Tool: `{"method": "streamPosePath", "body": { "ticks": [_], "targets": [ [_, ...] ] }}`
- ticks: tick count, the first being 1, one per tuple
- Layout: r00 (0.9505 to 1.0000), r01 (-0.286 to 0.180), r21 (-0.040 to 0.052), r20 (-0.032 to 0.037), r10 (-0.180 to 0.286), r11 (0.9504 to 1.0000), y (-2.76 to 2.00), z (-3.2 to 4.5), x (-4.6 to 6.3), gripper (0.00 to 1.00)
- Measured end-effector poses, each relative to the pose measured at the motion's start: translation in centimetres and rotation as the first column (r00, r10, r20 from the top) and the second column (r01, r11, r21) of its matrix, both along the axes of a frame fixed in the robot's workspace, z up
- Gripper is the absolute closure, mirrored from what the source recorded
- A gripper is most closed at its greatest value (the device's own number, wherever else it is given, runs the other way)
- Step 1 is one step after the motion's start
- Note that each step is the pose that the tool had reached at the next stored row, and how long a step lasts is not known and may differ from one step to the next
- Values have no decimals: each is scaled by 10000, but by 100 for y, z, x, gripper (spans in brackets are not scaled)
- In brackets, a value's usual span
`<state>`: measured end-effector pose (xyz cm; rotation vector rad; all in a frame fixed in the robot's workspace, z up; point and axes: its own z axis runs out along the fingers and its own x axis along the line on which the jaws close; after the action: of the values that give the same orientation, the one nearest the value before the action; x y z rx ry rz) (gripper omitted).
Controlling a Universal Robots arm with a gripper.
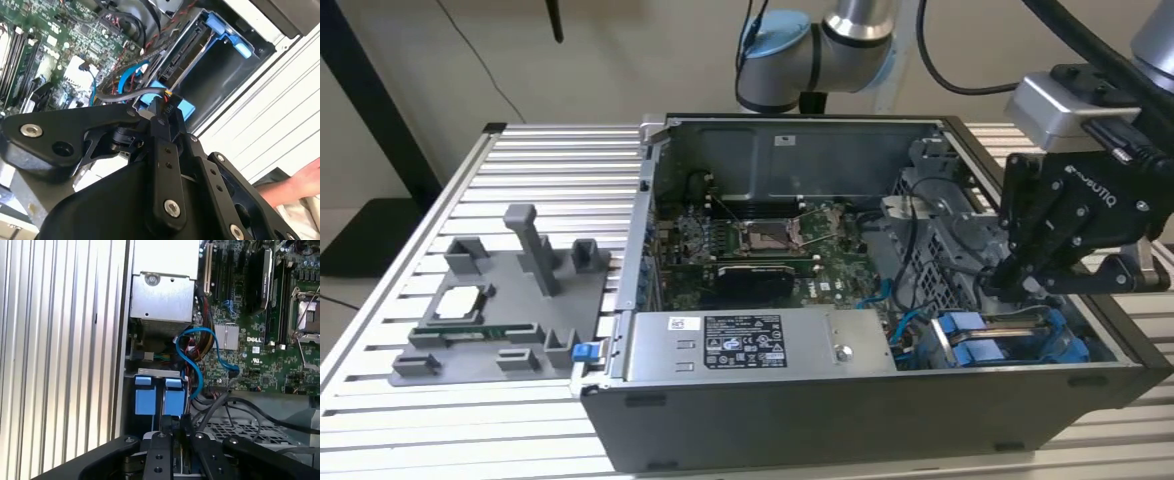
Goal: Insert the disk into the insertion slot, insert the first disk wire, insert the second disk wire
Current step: 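Insert the first disk wire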
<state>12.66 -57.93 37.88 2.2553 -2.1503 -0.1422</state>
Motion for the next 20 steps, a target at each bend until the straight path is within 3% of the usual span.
{"method": "streamPosePath", "body": {
  "ticks": [1, 3, 7, 20],
  "targets": [
    [10000, 0, 0, -60, 0, 10000, -10, -7, 23, 100],
    [9999, 0, 2, -110, 0, 10000, -24, -28, 62, 100],
    [9999, 0, 4, -131, 0, 10000, -36, -87, 136, 100],
    [9999, 0, 5, -146, 0, 10000, -36, -109, 148, 100]
  ]
}}
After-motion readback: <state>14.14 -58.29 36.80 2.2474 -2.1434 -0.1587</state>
